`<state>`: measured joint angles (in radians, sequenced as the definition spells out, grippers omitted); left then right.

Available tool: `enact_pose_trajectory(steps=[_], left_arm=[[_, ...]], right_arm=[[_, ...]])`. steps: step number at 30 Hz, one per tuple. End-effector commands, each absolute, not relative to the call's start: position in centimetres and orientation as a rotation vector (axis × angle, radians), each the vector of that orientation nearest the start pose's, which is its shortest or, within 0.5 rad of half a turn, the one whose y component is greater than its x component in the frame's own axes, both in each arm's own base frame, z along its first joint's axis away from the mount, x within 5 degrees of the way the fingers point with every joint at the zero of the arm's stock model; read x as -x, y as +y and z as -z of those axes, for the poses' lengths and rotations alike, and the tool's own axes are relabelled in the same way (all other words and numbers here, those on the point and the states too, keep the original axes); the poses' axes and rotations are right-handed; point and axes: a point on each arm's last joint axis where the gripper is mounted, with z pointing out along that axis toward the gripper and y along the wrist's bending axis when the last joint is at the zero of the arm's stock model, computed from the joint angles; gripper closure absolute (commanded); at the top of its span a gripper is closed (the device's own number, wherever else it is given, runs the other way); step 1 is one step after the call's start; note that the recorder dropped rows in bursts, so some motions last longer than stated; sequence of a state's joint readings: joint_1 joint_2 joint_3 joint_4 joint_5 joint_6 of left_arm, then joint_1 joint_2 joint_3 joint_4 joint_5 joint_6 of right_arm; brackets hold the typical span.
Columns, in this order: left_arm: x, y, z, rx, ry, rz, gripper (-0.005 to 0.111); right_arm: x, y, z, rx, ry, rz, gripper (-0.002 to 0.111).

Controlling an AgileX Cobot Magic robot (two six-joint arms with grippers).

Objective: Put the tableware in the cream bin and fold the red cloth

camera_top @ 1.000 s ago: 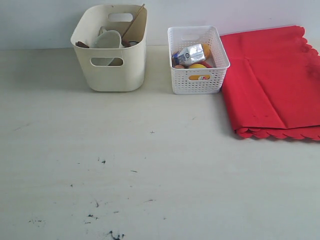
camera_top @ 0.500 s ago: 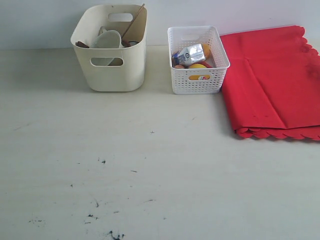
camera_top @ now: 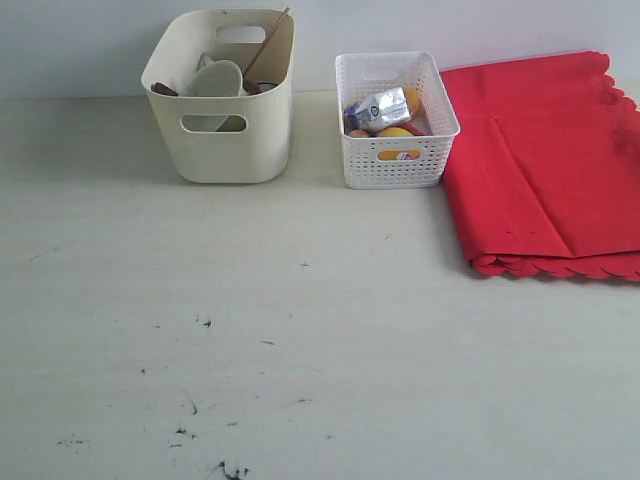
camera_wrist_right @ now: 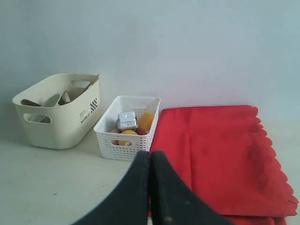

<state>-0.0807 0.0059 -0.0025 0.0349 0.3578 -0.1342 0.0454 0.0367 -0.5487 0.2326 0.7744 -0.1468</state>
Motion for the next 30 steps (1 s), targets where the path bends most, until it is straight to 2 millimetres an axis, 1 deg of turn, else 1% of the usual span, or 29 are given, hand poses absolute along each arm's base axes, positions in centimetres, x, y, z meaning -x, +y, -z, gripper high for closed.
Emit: enact_pose_trajectory(steps=[1,8,11,14,22,26,30], left_arm=[[-5.3,-0.3,-18.1,0.028,1.839,0.109,0.107],[-5.3,-0.3,-18.1,0.028,1.839,0.109,0.107],[-5.3,-0.3,-18.1,0.028,1.839,0.109,0.107],[-5.3,-0.3,-18.1,0.028,1.839,0.109,0.107],[-5.3,-0.3,-18.1,0.028,1.839,0.109,0.107],[-5.3,-0.3,-18.1,0.028,1.839,0.109,0.107],[-5.3,-0.3,-18.1,0.028,1.839,0.109,0.107]], right_arm=[[-0.2,1.3,-31.6,0.150,1.723,-0.159,0.108],[-0.4,1.1,-32.4,0.129,1.626,-0.133,0.108],[-1.0,1.0,-32.0,0.112,1.582,-0.130,0.108],[-1.9,1.0,-30.9,0.096,1.566,-0.125,0.108],[-4.2,0.8,-26.5,0.062,1.602,-0.117,0.108],[-4.8,0.7,-24.3,0.049,1.616,-0.110,0.108],[-5.0,0.6,-22.4,0.057,1.631,-0.086,0.108]])
